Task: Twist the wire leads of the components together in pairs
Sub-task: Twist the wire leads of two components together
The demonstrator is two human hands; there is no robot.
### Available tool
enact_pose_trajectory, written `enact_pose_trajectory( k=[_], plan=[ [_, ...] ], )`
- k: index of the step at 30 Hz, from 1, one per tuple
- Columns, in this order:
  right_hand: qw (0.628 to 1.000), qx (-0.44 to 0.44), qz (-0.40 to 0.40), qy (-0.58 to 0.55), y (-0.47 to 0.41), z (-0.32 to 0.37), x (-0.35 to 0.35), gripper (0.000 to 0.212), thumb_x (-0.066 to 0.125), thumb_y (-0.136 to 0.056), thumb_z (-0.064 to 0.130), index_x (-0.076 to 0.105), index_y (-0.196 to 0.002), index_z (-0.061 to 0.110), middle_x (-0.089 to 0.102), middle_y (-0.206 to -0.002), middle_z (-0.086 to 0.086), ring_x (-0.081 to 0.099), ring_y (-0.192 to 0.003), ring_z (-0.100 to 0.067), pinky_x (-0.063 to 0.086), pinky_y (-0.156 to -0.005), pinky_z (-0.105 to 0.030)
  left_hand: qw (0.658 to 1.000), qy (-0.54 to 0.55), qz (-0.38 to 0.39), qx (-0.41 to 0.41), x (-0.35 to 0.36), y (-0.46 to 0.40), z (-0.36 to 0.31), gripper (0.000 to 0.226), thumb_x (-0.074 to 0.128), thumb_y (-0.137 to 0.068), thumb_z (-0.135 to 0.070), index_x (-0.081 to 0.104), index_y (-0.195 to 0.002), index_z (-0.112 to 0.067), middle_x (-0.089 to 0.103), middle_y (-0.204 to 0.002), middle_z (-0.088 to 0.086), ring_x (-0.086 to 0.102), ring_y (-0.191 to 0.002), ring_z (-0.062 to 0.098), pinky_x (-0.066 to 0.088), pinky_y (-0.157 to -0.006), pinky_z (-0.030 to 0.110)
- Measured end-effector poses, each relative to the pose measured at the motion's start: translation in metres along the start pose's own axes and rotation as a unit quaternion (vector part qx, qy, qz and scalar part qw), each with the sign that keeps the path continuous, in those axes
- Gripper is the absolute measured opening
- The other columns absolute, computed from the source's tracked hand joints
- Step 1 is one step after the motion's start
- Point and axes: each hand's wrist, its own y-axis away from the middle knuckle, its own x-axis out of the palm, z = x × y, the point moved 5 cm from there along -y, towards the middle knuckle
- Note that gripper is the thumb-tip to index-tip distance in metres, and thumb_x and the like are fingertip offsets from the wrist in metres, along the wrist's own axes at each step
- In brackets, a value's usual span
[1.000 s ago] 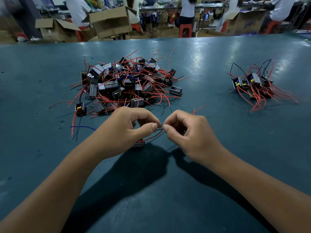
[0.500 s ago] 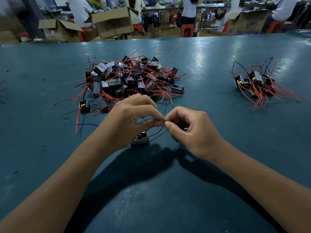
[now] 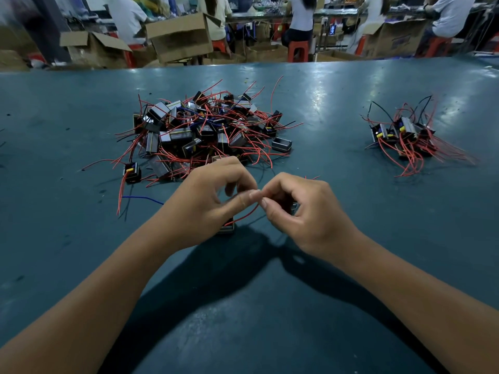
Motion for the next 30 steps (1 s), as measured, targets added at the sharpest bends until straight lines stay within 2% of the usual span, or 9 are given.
enact_pose_trajectory(
  k=[3, 7, 11, 16, 18, 22, 24, 28, 30],
  plan=[
    [1.000, 0.004, -0.013, 0.016, 0.000, -0.001, 0.000, 0.003, 0.065, -0.088, 0.011, 0.066, -0.086, 0.010, 0.052, -0.063, 0.018, 0.050, -0.058, -0.004, 0.035, -0.058, -0.010, 0.996, 0.046, -0.015, -0.079, 0.006, 0.001, 0.005, 0.016, 0.069, -0.094, -0.022, 0.067, -0.082, -0.012, 0.057, -0.070, -0.014, 0.051, -0.065, 0.001, 0.037, -0.063, 0.010],
    [0.999, 0.030, -0.033, -0.001, 0.001, -0.007, 0.001, 0.006, 0.065, -0.088, 0.013, 0.064, -0.082, 0.013, 0.053, -0.059, 0.016, 0.050, -0.055, -0.005, 0.036, -0.055, -0.012, 0.987, 0.081, -0.037, -0.132, 0.011, 0.003, 0.008, 0.013, 0.069, -0.094, -0.017, 0.068, -0.081, -0.015, 0.056, -0.060, -0.023, 0.049, -0.054, -0.004, 0.034, -0.054, 0.006],
    [0.993, 0.090, -0.058, -0.051, 0.002, -0.017, 0.000, 0.008, 0.065, -0.088, 0.021, 0.064, -0.080, 0.019, 0.060, -0.059, 0.007, 0.054, -0.053, -0.015, 0.047, -0.051, -0.034, 0.995, 0.001, -0.045, -0.084, 0.002, 0.003, 0.001, 0.003, 0.074, -0.090, -0.017, 0.075, -0.093, -0.019, 0.066, -0.086, -0.011, 0.062, -0.082, 0.015, 0.047, -0.077, 0.029],
    [0.987, 0.118, -0.077, -0.076, 0.001, -0.021, -0.002, 0.009, 0.063, -0.086, 0.026, 0.065, -0.080, 0.020, 0.065, -0.064, -0.004, 0.060, -0.059, -0.030, 0.051, -0.056, -0.049, 0.997, -0.009, -0.034, -0.068, 0.004, 0.003, -0.003, 0.018, 0.068, -0.087, -0.027, 0.079, -0.100, -0.020, 0.067, -0.090, -0.009, 0.064, -0.084, 0.019, 0.049, -0.082, 0.046],
    [0.987, 0.122, -0.077, -0.077, 0.001, -0.021, -0.002, 0.008, 0.063, -0.086, 0.026, 0.065, -0.080, 0.020, 0.065, -0.064, -0.005, 0.059, -0.059, -0.030, 0.050, -0.056, -0.050, 0.997, 0.004, -0.028, -0.076, 0.005, 0.003, -0.001, 0.019, 0.068, -0.088, -0.027, 0.079, -0.102, -0.020, 0.068, -0.090, -0.009, 0.064, -0.086, 0.019, 0.050, -0.083, 0.043],
    [0.991, 0.110, -0.049, -0.058, 0.001, -0.021, -0.005, 0.010, 0.067, -0.089, 0.019, 0.065, -0.079, 0.022, 0.065, -0.065, 0.000, 0.059, -0.057, -0.017, 0.051, -0.056, -0.035, 0.990, 0.008, -0.026, -0.136, 0.006, 0.005, 0.015, 0.018, 0.067, -0.095, -0.020, 0.074, -0.110, -0.026, 0.066, -0.096, -0.016, 0.061, -0.094, 0.006, 0.041, -0.076, 0.010],
    [0.995, 0.092, -0.005, -0.042, 0.001, -0.018, -0.006, 0.010, 0.069, -0.089, 0.021, 0.065, -0.080, 0.023, 0.065, -0.066, 0.003, 0.055, -0.057, -0.008, 0.045, -0.055, -0.021, 0.985, -0.014, 0.003, -0.170, 0.011, 0.006, 0.024, 0.022, 0.064, -0.096, -0.021, 0.070, -0.117, -0.028, 0.065, -0.101, -0.019, 0.059, -0.093, -0.001, 0.041, -0.072, 0.012],
    [0.994, 0.079, 0.000, -0.073, -0.006, -0.014, -0.022, 0.028, 0.055, -0.094, 0.042, 0.071, -0.083, 0.022, 0.069, -0.078, -0.001, 0.061, -0.065, -0.018, 0.049, -0.063, -0.031, 0.980, -0.017, 0.035, -0.195, 0.015, 0.009, 0.032, 0.020, 0.062, -0.098, -0.023, 0.068, -0.116, -0.029, 0.066, -0.098, -0.022, 0.058, -0.083, -0.011, 0.040, -0.071, 0.009],
    [0.991, 0.093, -0.021, -0.090, -0.009, -0.022, -0.032, 0.027, 0.051, -0.098, 0.034, 0.072, -0.087, 0.022, 0.072, -0.086, 0.003, 0.066, -0.078, -0.009, 0.052, -0.073, -0.027, 0.979, -0.016, 0.035, -0.201, 0.013, 0.009, 0.033, 0.019, 0.062, -0.098, -0.028, 0.068, -0.115, -0.031, 0.066, -0.098, -0.024, 0.060, -0.090, -0.007, 0.041, -0.075, 0.010]
  ],
)
